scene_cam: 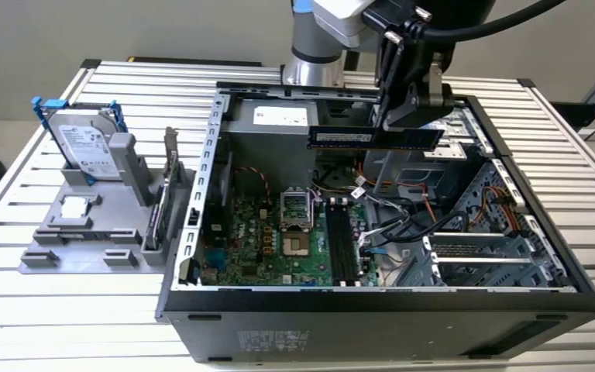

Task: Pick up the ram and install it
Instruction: 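Pick up the ram and move it above insertion slot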

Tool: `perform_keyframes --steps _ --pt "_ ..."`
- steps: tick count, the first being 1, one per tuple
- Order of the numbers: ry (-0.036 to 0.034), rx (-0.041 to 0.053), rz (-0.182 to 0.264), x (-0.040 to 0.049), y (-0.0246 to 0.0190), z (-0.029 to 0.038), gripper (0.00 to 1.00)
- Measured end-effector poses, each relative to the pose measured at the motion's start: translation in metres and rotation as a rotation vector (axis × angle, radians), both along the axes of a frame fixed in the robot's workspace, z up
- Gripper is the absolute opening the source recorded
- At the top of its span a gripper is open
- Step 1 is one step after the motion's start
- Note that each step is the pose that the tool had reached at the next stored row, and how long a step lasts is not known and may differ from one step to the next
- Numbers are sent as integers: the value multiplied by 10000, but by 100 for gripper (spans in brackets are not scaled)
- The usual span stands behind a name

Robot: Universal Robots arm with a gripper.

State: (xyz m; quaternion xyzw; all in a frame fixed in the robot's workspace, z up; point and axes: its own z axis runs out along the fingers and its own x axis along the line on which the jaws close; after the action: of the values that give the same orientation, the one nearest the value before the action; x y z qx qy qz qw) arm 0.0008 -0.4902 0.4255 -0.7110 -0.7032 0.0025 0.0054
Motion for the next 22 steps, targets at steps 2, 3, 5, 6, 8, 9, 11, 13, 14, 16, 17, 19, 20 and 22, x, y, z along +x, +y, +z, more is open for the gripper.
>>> perform_keyframes --steps 2,3,5,6,8,9,11,13,14,16,17,19,20,22 --pt "0 0 1 31 0 0 0" --pt "0 0 0 47 0 0 0" --pt "-1 0 0 78 1 0 0" --pt "0 0 0 95 0 0 0" --pt "0 0 1 126 0 0 0" --pt "0 0 1 142 0 0 0" --pt "0 0 1 173 0 0 0" --pt "0 -1 0 203 0 0 0" --pt "0 0 0 217 0 0 0" --pt "0 0 1 245 0 0 0" --pt "0 0 0 260 0 0 0" --pt "0 0 0 288 0 0 0" --pt "0 0 1 302 0 0 0" --pt "0 0 0 329 0 0 0"
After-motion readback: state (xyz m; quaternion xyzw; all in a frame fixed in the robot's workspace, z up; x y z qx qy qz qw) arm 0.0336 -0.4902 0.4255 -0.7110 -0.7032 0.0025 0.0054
